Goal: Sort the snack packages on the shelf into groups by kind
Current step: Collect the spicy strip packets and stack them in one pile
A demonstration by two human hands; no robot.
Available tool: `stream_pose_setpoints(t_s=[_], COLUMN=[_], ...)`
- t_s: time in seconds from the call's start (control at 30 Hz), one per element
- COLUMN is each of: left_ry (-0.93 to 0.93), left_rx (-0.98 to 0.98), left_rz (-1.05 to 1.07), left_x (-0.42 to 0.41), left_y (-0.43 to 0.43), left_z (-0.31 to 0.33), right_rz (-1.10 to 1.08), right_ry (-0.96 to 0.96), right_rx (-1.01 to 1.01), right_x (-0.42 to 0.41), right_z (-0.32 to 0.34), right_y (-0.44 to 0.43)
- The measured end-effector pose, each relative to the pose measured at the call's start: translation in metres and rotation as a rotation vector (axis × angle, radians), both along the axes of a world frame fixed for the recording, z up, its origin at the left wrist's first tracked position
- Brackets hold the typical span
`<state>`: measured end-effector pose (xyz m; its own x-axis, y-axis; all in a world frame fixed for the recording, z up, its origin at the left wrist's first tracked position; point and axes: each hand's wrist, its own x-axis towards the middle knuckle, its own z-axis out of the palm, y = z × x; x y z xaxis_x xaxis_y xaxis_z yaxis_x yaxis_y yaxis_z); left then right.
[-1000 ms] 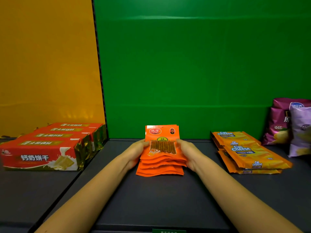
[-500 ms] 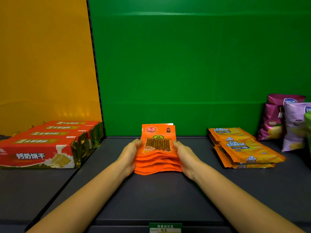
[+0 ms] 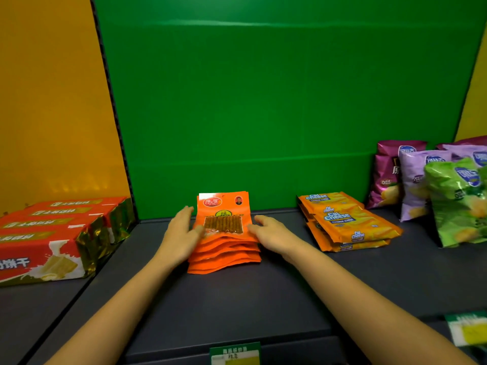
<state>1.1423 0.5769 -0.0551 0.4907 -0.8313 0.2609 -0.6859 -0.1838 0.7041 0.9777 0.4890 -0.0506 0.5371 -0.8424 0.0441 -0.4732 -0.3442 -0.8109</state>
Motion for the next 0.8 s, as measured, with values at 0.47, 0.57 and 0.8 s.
stream_pose_setpoints(t_s=[0.47,0.57,0.8], left_ry=[-0.649,-0.669,-0.587], left_rx=[-0.218,-0.260,-0.279], left_rz=[-0.299,-0.420,-0.568], left_x=[-0.106,-0.148,-0.267], left_y=[0.009,0.003,-0.025], left_z=[0.037,0.038,0.024], right_rz=[-0.289,-0.376,-0.576], right_ry=[0.104,0.060,0.070], right_rx=[-0.541,-0.569,-0.521], right_x=[-0.183,-0.239,-0.378], right_z=[0.036,0.032,0.011], right_y=[0.010,0.012,0.015])
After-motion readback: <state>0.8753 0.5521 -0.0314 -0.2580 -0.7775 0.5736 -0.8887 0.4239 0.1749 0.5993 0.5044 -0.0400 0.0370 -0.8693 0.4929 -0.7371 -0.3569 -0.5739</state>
